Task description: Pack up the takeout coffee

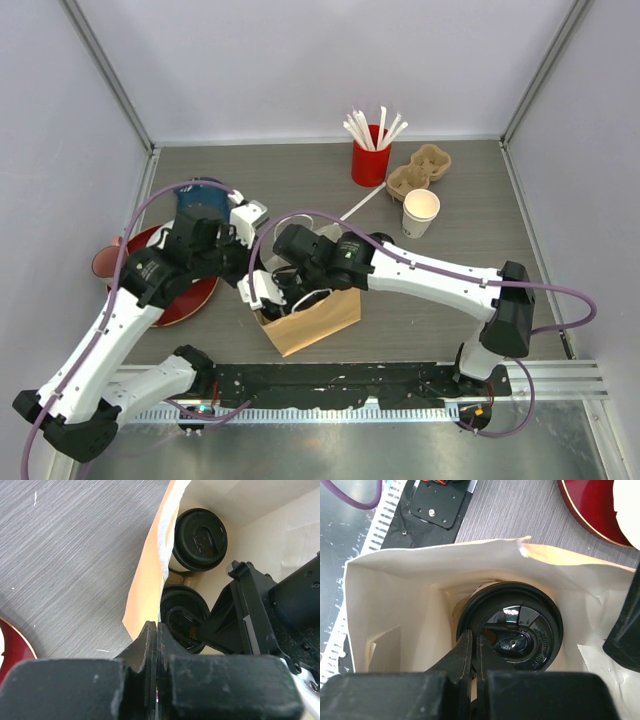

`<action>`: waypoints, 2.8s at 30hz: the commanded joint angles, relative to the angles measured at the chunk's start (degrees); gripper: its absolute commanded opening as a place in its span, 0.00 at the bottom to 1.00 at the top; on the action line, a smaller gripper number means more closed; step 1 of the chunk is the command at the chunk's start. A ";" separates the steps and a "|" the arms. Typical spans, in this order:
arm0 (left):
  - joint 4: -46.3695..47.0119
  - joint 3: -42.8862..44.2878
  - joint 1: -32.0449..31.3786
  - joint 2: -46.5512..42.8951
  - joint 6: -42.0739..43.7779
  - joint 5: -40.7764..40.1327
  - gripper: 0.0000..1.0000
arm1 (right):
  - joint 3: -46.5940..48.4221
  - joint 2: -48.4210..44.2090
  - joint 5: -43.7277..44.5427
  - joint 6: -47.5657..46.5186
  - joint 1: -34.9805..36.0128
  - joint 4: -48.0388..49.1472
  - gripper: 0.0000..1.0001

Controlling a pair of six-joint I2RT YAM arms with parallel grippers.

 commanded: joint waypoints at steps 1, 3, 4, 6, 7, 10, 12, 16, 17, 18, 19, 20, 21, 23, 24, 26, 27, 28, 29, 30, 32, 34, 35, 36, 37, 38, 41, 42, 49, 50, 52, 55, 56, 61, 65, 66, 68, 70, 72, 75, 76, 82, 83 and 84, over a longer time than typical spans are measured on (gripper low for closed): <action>2.68 2.63 0.52 -0.52 -0.62 2.30 0.00 | -4.52 -2.07 3.81 1.00 -0.20 -10.06 0.01; 2.33 2.11 0.52 -0.70 0.87 2.13 0.00 | -5.14 -2.95 3.64 1.45 -0.12 -9.27 0.01; 2.15 1.76 0.61 -0.87 1.58 1.69 0.00 | -5.14 -3.04 3.55 1.53 -0.12 -9.27 0.01; 1.89 0.88 0.61 -1.75 4.56 0.98 0.00 | -5.32 -2.96 3.12 1.97 -0.12 -9.01 0.01; 1.80 0.70 0.52 -2.01 5.44 0.81 0.00 | -5.40 -3.04 3.11 1.98 -0.12 -8.66 0.01; 1.71 1.22 0.61 -2.02 7.21 0.80 0.00 | -5.06 -2.26 3.64 2.59 -0.20 -7.60 0.01; 1.45 2.72 0.61 -1.32 6.08 2.20 0.00 | -3.65 -0.68 3.90 2.77 -0.12 -7.51 0.01; 2.06 3.43 0.61 -0.26 1.77 5.98 0.00 | -1.63 2.04 4.60 2.68 -0.12 -7.07 0.01; 2.33 3.25 0.61 -0.26 1.24 5.99 0.00 | -1.10 2.66 5.04 2.42 -0.03 -7.07 0.01; 2.41 3.34 0.52 -0.17 0.62 5.90 0.00 | -0.84 3.19 5.48 1.89 0.15 -7.42 0.01; 2.42 3.68 0.61 0.35 0.18 5.82 0.00 | -0.57 4.68 6.09 1.63 0.24 -7.77 0.01; 2.15 4.04 0.61 0.62 0.00 5.99 0.00 | -0.05 5.47 6.28 1.36 0.32 -8.47 0.01; 2.06 4.30 0.61 0.88 -0.26 6.34 0.00 | 0.22 6.18 6.54 1.01 0.41 -9.87 0.01; 2.06 4.57 0.61 1.15 -0.52 6.95 0.00 | -0.04 7.24 7.15 0.40 0.67 -10.93 0.01; 2.15 4.57 0.61 0.97 -0.44 7.04 0.00 | -0.31 7.24 7.33 0.39 0.68 -10.85 0.01; 1.98 4.48 0.61 0.71 -0.52 7.31 0.00 | -1.35 7.15 7.77 0.31 0.76 -10.76 0.01; 2.06 4.39 0.52 0.71 -0.61 7.57 0.00 | -1.71 7.24 7.77 0.31 0.76 -11.11 0.01; 2.06 4.39 0.61 0.71 -0.79 7.75 0.00 | -2.06 7.59 7.68 0.22 0.68 -11.29 0.01; 2.15 4.48 0.52 0.88 -1.48 8.10 0.00 | -2.50 8.46 7.42 -0.04 0.76 -12.07 0.01; 2.24 4.57 0.61 0.97 -1.75 8.80 0.00 | -2.85 8.99 7.16 -0.13 0.76 -12.25 0.01; 2.41 4.83 0.61 1.23 -2.28 9.15 0.00 | -3.82 9.44 7.24 -0.13 0.76 -11.82 0.01; 2.15 4.83 0.61 1.41 -2.11 8.80 0.00 | -4.52 9.44 7.42 -0.13 0.76 -11.20 0.01; 2.06 4.83 0.61 1.41 -2.02 8.54 0.00 | -4.87 9.52 7.42 -0.13 0.76 -11.11 0.01; 1.98 4.83 0.61 1.24 -1.93 8.71 0.00 | -5.05 9.79 7.42 0.13 0.59 -11.11 0.01; 1.98 4.74 0.61 1.06 -1.93 8.71 0.00 | -5.23 10.05 7.16 0.13 0.67 -11.20 0.01; 1.98 4.74 0.52 1.15 -1.93 8.80 0.00 | -5.66 10.14 6.98 0.22 0.59 -11.03 0.01; 1.80 4.74 0.61 1.06 -2.11 8.45 0.00 | -6.02 10.23 7.07 0.48 0.67 -10.24 0.01; 1.80 4.74 0.61 1.15 -2.11 8.36 0.00 | -5.93 10.40 7.07 0.48 0.68 -10.32 0.01; 1.80 4.30 0.52 0.80 -1.49 7.75 0.00 | -4.88 10.93 6.80 0.04 0.41 -10.67 0.02; 1.80 4.13 0.61 0.62 -1.40 7.75 0.00 | -4.53 10.24 7.94 0.30 0.32 -10.67 0.07; 1.45 3.86 0.61 0.44 -1.05 7.66 0.00 | -2.87 9.35 8.56 0.65 0.41 -10.50 0.28; 1.36 3.60 0.61 0.53 -0.52 7.31 0.00 | 0.99 8.91 10.05 1.36 0.41 -10.85 0.40; 1.36 3.60 0.52 0.97 -0.35 7.31 0.00 | 2.05 9.08 10.32 1.53 0.50 -11.11 0.42; 1.19 4.04 0.52 1.67 0.70 7.05 0.00 | 7.15 8.30 11.37 2.24 0.50 -11.38 0.51; 1.10 3.42 0.61 1.32 1.32 7.05 0.00 | 9.62 7.07 10.32 3.64 0.41 -11.38 0.55; 1.18 3.08 0.61 1.58 1.15 7.05 0.00 | 10.15 6.37 9.80 4.17 0.41 -11.38 0.56; 1.36 3.25 0.61 2.11 0.88 6.96 0.00 | 10.24 5.31 9.44 4.43 0.41 -11.38 0.58; 1.62 3.42 0.52 2.81 1.14 6.52 0.00 | 10.15 3.39 8.04 4.35 0.41 -10.85 0.59; 1.71 3.34 0.61 3.08 1.67 6.17 0.00 | 10.06 2.15 7.34 4.96 0.41 -9.97 0.62; 1.36 2.81 0.52 3.26 2.64 5.90 0.00 | 10.85 1.26 6.54 5.05 0.41 -10.67 0.63; 1.27 2.63 0.61 3.26 2.73 5.90 0.00 | 11.12 1.18 6.37 4.96 0.50 -11.46 0.63; 0.83 2.19 0.52 2.82 3.08 5.64 0.00 | 12.17 -0.14 5.75 6.02 0.41 -10.85 0.63; 0.75 2.28 0.52 2.82 3.17 5.64 0.00 | 12.17 -0.32 5.75 6.19 0.41 -11.02 0.64; 0.57 2.19 0.61 2.90 3.17 5.55 0.00 | 12.17 -0.49 5.66 6.19 0.32 -11.11 0.64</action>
